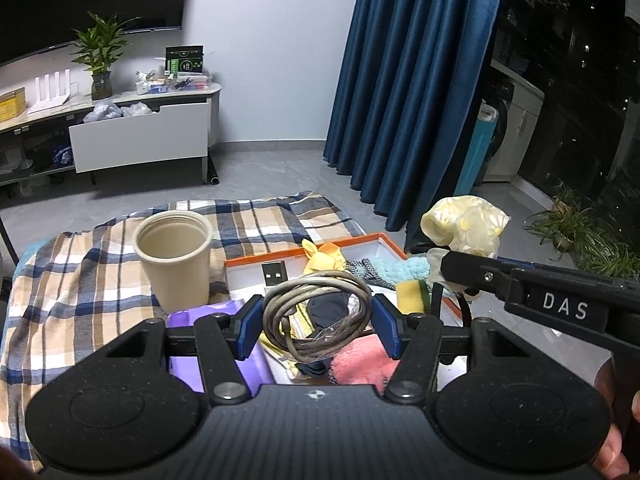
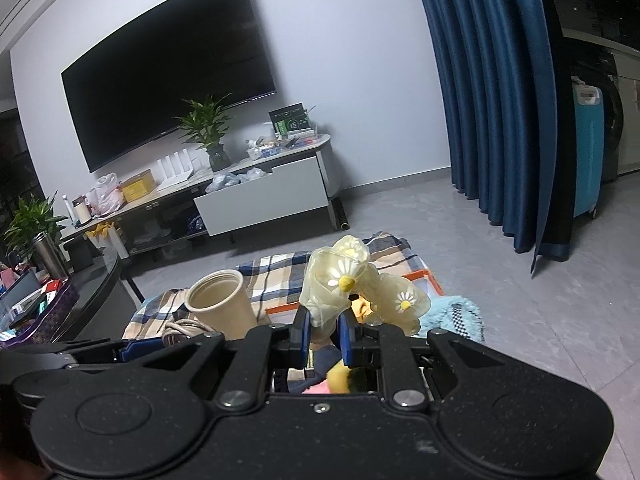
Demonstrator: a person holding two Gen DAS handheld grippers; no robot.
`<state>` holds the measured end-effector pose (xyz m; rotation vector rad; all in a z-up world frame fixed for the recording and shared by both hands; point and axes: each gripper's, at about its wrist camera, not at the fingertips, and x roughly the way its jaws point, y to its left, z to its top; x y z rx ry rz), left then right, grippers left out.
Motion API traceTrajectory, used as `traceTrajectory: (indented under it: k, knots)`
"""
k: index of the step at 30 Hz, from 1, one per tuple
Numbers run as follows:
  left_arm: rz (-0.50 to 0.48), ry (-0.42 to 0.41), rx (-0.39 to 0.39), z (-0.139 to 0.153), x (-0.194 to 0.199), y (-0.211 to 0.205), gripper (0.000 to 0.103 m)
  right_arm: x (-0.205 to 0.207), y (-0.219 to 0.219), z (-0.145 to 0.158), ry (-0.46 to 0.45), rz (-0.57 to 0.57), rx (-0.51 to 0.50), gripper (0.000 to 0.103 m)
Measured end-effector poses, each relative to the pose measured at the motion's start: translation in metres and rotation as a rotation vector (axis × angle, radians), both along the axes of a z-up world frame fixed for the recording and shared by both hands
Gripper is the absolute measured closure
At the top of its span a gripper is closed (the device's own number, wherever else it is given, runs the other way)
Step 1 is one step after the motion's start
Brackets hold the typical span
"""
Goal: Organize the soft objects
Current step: 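Hold the cable and bag with both grippers above the white box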
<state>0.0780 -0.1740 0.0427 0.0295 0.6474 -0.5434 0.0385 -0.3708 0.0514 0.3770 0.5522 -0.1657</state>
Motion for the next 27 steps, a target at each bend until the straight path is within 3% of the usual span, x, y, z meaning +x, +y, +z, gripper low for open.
traceTrajectory:
  k: [27]
  knots:
    - [-0.093,0.022,0.038,-0.012,-0.001,-0.039,0.044,-0.004,-0.026,-0.014,0.026,-0.067,-0.017,0.083]
